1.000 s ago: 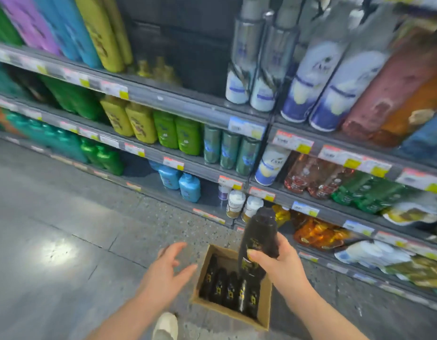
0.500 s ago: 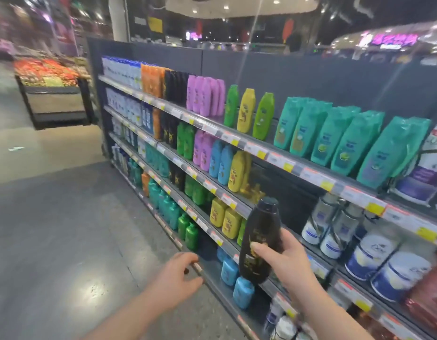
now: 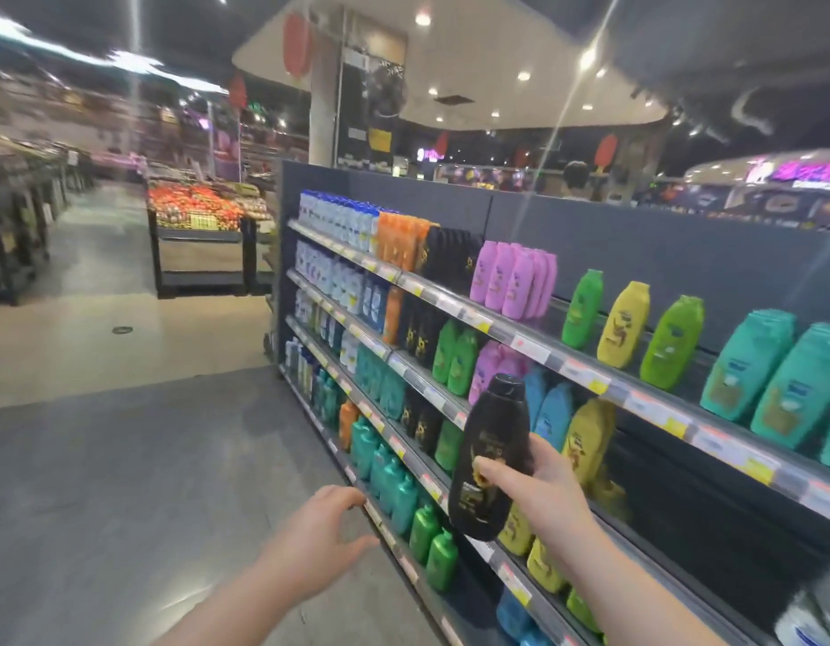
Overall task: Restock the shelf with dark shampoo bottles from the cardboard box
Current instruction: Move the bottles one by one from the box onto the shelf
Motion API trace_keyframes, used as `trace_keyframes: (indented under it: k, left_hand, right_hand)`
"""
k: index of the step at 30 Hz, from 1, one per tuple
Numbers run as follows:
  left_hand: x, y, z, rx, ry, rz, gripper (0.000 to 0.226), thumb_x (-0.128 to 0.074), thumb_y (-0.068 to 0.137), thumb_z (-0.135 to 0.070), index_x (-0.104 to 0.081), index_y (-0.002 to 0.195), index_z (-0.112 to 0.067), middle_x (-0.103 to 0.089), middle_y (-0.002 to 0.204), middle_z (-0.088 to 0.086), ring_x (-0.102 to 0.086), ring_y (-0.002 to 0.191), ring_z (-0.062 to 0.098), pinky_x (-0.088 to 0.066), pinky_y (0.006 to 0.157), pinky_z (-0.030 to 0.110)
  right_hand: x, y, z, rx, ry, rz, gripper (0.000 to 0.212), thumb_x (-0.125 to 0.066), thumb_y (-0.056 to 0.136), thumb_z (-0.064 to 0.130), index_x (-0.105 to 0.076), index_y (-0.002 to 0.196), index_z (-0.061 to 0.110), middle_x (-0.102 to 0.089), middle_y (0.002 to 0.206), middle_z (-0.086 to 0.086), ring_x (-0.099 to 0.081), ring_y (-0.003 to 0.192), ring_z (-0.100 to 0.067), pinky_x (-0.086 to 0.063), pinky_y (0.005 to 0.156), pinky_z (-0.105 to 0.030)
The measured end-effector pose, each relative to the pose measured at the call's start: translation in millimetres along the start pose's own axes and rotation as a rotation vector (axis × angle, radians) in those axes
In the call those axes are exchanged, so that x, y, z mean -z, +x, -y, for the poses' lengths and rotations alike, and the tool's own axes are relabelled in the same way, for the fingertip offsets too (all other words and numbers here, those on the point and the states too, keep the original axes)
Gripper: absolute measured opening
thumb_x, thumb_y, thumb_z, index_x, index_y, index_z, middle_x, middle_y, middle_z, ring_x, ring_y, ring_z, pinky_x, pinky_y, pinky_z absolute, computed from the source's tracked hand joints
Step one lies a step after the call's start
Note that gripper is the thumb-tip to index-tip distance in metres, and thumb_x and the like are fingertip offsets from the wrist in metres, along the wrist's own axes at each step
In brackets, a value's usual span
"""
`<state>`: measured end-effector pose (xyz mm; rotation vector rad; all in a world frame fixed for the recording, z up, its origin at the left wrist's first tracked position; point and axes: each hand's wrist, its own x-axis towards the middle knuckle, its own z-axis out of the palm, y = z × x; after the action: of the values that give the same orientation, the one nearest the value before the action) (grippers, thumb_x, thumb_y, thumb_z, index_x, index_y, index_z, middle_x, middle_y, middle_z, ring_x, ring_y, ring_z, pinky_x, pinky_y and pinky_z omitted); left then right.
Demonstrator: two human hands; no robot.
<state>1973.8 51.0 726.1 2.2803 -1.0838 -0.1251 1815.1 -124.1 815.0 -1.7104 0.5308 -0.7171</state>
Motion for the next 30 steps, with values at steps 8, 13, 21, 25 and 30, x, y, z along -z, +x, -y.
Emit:
trace_keyframes:
  k: [8,13,21,25,30]
  left_hand:
    - [65,98,79,-0.027,0.05,0.066,0.047,-0.058,0.082,-0.048,-0.047,0.124,-0.031,-0.047,0.126,-0.012,-0.05,0.111,0.008,-0.04,0.09,0.023]
    - [65,156,107,-0.074,0.046,0.072,0.045,-0.06,0.081,-0.046,-0.049,0.122,-0.03,-0.048,0.123,-0.012,-0.05,0.11,0.006,-0.04,0.089,0.021]
    - [71,301,142,-0.087,0.128,0.104,0.04,-0.057,0.081,-0.049,-0.049,0.116,-0.032,-0.042,0.113,-0.017,-0.046,0.096,0.0,-0.041,0.084,0.019]
    - [82,396,129,-0.131,0.172,0.089,0.047,-0.054,0.083,-0.05,-0.043,0.126,-0.032,-0.041,0.128,-0.015,-0.046,0.113,0.003,-0.04,0.091,0.02]
    - [81,494,115,-0.217,0.195,0.04,0.053,-0.052,0.085,-0.051,-0.038,0.133,-0.032,-0.035,0.138,-0.014,-0.039,0.122,0.005,-0.037,0.098,0.022]
  right_hand:
    - [-94,88,14,-0.011,0.02,-0.089,0.024,-0.072,0.077,0.013,-0.063,0.098,0.019,-0.07,0.09,0.002,-0.064,0.082,-0.009,-0.044,0.058,-0.014]
    - [-117,150,8,0.004,-0.024,-0.13,0.023,-0.072,0.076,0.008,-0.061,0.095,0.015,-0.069,0.09,-0.004,-0.063,0.078,-0.012,-0.046,0.055,-0.008]
    - [-140,305,-27,0.033,0.009,-0.123,0.024,-0.074,0.074,0.013,-0.064,0.095,0.018,-0.071,0.091,-0.003,-0.066,0.085,-0.017,-0.048,0.07,-0.025]
    - [-135,394,-31,0.067,0.021,-0.117,0.026,-0.075,0.073,0.012,-0.063,0.094,0.02,-0.072,0.091,-0.002,-0.067,0.087,-0.02,-0.05,0.076,-0.031]
    - [-119,491,-26,0.115,0.04,-0.153,0.035,-0.074,0.073,0.009,-0.055,0.098,0.025,-0.069,0.095,0.0,-0.065,0.089,-0.017,-0.051,0.081,-0.033]
